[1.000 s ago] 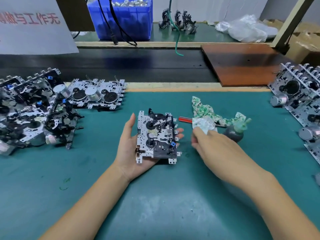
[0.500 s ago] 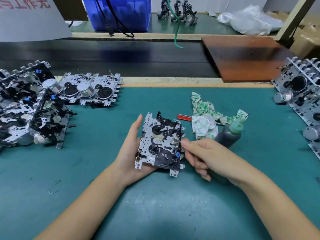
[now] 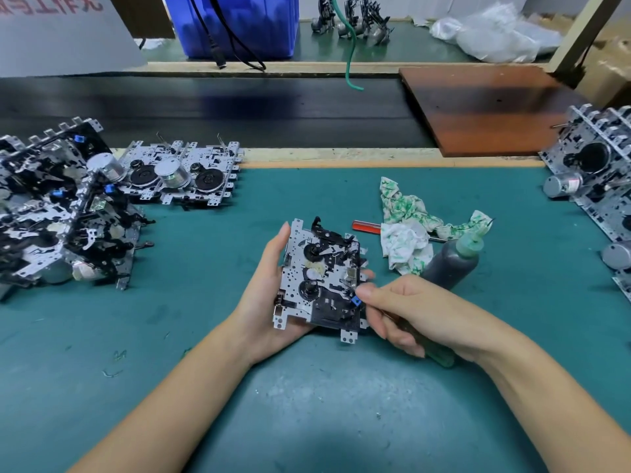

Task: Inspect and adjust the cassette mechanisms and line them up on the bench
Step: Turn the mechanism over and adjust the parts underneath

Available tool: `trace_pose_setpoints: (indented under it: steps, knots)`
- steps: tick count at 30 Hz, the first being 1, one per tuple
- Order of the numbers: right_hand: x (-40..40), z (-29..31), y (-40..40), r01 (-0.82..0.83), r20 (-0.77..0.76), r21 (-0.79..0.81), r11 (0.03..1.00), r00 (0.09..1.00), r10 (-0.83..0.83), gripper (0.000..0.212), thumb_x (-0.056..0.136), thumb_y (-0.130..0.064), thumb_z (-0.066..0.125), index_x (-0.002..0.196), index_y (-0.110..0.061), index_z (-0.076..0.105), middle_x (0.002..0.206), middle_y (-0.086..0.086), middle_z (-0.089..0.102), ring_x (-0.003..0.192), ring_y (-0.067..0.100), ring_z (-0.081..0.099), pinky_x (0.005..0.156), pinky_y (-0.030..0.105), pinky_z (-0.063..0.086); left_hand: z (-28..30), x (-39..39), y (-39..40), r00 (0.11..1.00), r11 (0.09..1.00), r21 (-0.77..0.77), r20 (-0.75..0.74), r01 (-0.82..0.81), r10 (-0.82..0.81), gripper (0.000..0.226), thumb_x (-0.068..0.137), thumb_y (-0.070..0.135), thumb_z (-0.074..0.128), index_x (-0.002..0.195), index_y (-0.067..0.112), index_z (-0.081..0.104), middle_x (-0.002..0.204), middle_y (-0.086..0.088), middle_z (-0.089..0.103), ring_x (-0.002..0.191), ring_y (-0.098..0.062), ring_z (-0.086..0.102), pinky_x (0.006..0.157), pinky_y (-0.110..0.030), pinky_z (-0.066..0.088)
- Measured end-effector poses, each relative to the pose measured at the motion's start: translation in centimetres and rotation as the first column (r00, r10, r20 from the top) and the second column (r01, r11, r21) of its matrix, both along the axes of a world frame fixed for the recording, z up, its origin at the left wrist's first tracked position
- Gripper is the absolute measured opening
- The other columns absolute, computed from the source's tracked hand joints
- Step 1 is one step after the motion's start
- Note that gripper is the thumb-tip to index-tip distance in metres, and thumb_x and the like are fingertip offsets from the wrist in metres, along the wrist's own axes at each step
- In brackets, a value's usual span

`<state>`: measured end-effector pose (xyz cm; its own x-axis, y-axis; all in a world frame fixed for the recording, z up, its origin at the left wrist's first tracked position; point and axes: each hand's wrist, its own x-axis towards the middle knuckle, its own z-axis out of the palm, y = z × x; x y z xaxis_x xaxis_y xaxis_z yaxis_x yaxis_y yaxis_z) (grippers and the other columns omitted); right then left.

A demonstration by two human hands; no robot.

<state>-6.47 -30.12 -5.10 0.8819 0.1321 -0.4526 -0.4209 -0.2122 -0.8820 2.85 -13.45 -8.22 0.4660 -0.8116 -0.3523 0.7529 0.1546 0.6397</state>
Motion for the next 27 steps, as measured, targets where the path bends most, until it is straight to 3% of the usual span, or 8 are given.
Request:
trace_pose_setpoints:
  steps: [5,10,15,19,22,27]
  knots:
    - [-0.08,-0.09,-0.02,-0.052,-0.023,0.016,0.999,0.998,0.053,0.052,0.098,-0.035,0.041,0.052,-0.013,0.053,0.031,-0.002,0.035,0.026,0.009,0.027,0.033,0.015,0.022,0.0,0.03,0.11,0.999,0.998,0.051,0.01,0.039,-0.039,0.073,0.079,0.069,0.038,0.101,0.01,0.075,0.111,-0.017,0.069,0.097,-0.026,0.069,0.075,-0.032,0.057]
    - [0.01,-0.15,-0.16,-0.091,-0.027,0.019,0.996,0.995,0.091,0.053,0.098,-0.035,0.04,0.051,-0.015,0.054,0.031,-0.002,0.036,0.026,0.009,0.029,0.035,0.02,0.022,-0.05,0.17,0.26,0.999,0.997,0.073,-0.018,0.039,-0.038,0.068,0.088,0.064,0.032,0.109,0.013,0.073,0.121,-0.015,0.065,0.11,-0.027,0.064,0.085,-0.036,0.056]
    - [-0.09,0.12,-0.28,0.032,0.025,0.092,0.995,0.999,-0.034,0.05,0.091,-0.042,0.044,0.05,-0.015,0.052,0.033,-0.002,0.032,0.029,0.01,0.027,0.036,0.017,0.025,-0.17,0.22,0.3,0.999,0.998,0.064,-0.037,0.009,-0.007,0.065,0.088,0.062,0.033,0.108,0.015,0.073,0.123,-0.012,0.064,0.112,-0.026,0.062,0.091,-0.037,0.053]
    - [-0.2,0.08,-0.16,0.032,-0.008,0.072,0.997,0.999,-0.031,0.051,0.096,-0.036,0.042,0.052,-0.012,0.05,0.035,0.0,0.036,0.029,0.011,0.03,0.036,0.018,0.025,-0.23,0.33,0.33,0.999,0.998,0.062,-0.039,0.012,-0.009,0.066,0.088,0.062,0.034,0.113,0.014,0.07,0.126,-0.013,0.062,0.115,-0.028,0.06,0.097,-0.04,0.049]
    - [-0.3,0.11,-0.01,0.027,-0.043,0.052,0.998,0.999,-0.025,0.051,0.098,-0.034,0.041,0.052,-0.014,0.05,0.034,-0.001,0.036,0.029,0.008,0.023,0.036,0.014,0.018,-0.16,0.29,0.28,0.999,0.998,0.061,-0.03,0.026,-0.025,0.068,0.088,0.063,0.031,0.111,0.013,0.072,0.124,-0.014,0.063,0.114,-0.028,0.061,0.095,-0.039,0.051]
    - [-0.2,0.17,0.21,0.036,-0.037,0.011,0.999,0.999,-0.035,0.054,0.098,-0.036,0.04,0.051,-0.013,0.051,0.032,-0.002,0.034,0.031,0.01,0.02,0.036,0.014,0.02,-0.06,0.25,0.27,0.999,0.998,0.048,-0.038,0.028,-0.026,0.068,0.09,0.061,0.03,0.109,0.013,0.073,0.122,-0.014,0.064,0.112,-0.027,0.063,0.09,-0.037,0.053]
